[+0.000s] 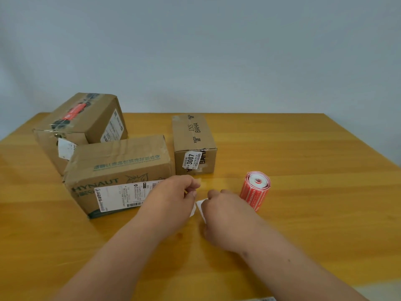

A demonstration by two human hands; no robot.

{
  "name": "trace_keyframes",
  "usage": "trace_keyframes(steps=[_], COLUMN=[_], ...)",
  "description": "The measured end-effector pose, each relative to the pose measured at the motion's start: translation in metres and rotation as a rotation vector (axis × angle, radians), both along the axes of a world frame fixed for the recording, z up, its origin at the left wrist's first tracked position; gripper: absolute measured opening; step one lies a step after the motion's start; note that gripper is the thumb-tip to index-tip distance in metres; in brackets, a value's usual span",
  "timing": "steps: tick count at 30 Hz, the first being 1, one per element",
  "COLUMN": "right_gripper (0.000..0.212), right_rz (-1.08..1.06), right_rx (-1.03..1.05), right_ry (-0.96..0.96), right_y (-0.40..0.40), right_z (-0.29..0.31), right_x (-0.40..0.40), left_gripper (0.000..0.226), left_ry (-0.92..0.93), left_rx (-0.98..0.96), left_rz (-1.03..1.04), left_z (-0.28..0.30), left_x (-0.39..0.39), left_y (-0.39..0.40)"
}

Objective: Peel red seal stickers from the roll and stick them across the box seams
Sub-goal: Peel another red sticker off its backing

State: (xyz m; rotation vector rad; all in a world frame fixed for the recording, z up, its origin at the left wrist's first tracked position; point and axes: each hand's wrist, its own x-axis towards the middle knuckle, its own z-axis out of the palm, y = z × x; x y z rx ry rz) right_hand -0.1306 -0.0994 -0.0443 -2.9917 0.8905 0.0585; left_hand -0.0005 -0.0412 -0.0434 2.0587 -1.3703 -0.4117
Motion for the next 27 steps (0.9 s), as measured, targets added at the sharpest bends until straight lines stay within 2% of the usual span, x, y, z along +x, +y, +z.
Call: trace_keyframes(steps=[2, 6, 10, 14, 24, 27], right_gripper=[0.012, 0.025, 0.003, 0.018, 0.02, 0.008], right_rz=[-0.021, -0.062, -0.087, -0.118, -0.269, -0.27], right_rx=[0.026, 0.062, 0.046, 0.026, 0.054, 0.067], right_ry=[-0.008, 0.037, 0.068, 0.083, -0.015, -0.069], right_y=[0.0, 0.002, 0.003, 0.004, -0.004, -0.006], right_z=[0.0, 0.002, 0.003, 0.001, 0.005, 0.007], right_x=[0.0, 0.002, 0.009, 0.011, 0.012, 0.01], left_gripper=[0.021, 0.021, 0.021, 0.021, 0.02, 0.021], left_ry=[0.001, -0.01, -0.017, 0.002, 0.013, 0.028], left_rx=[0.002, 0.008, -0.001, 0.002, 0.01, 0.017], left_rz=[-0.005, -0.011, -0.014, -0.013, -0.028, -0.03], left_z=[0.0, -0.001, -0.001, 0.0, -0.005, -0.005], left_x=[0.0, 0.003, 0.005, 0.007, 0.008, 0.008], left_y=[0.001, 0.002, 0.003, 0.007, 0.014, 0.014])
